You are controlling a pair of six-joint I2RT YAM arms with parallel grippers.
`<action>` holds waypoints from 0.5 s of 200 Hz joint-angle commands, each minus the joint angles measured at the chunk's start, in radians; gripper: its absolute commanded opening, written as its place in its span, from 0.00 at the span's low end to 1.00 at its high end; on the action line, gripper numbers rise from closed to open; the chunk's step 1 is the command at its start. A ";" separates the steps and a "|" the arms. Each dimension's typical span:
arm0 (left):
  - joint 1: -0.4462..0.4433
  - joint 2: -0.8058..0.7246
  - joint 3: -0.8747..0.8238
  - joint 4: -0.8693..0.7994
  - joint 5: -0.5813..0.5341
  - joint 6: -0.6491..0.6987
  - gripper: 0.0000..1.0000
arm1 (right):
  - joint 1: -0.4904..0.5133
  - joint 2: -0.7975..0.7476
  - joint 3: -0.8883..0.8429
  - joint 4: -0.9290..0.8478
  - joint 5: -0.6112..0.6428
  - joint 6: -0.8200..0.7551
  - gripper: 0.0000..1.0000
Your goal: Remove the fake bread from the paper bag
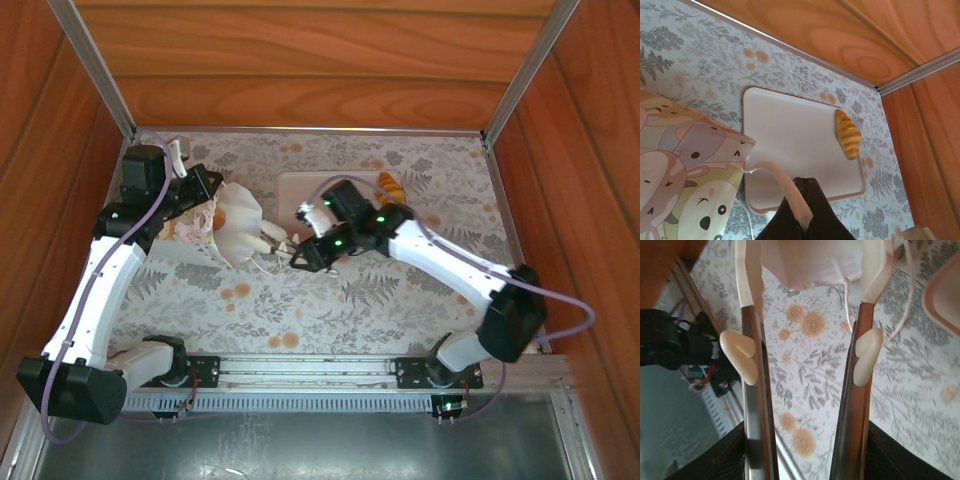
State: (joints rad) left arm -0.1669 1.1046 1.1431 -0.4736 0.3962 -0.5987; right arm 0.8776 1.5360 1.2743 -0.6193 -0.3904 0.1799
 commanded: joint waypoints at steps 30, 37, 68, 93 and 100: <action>0.000 -0.046 0.032 -0.073 -0.012 0.049 0.00 | 0.123 0.243 0.243 -0.032 0.347 -0.169 0.56; 0.001 -0.049 0.032 -0.076 -0.014 0.049 0.00 | 0.137 0.275 0.267 -0.038 0.394 -0.191 0.57; 0.000 -0.042 0.042 -0.077 -0.011 0.043 0.00 | 0.162 0.394 0.371 -0.065 0.529 -0.240 0.60; 0.001 -0.032 0.049 -0.076 -0.005 0.037 0.00 | 0.166 0.425 0.402 -0.032 0.501 -0.264 0.61; 0.000 -0.031 0.048 -0.076 -0.006 0.037 0.00 | 0.168 0.434 0.406 -0.020 0.497 -0.270 0.61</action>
State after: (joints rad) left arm -0.1669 1.0718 1.1553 -0.5476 0.3893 -0.5724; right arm 1.0367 1.9717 1.6382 -0.6621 0.0628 -0.0326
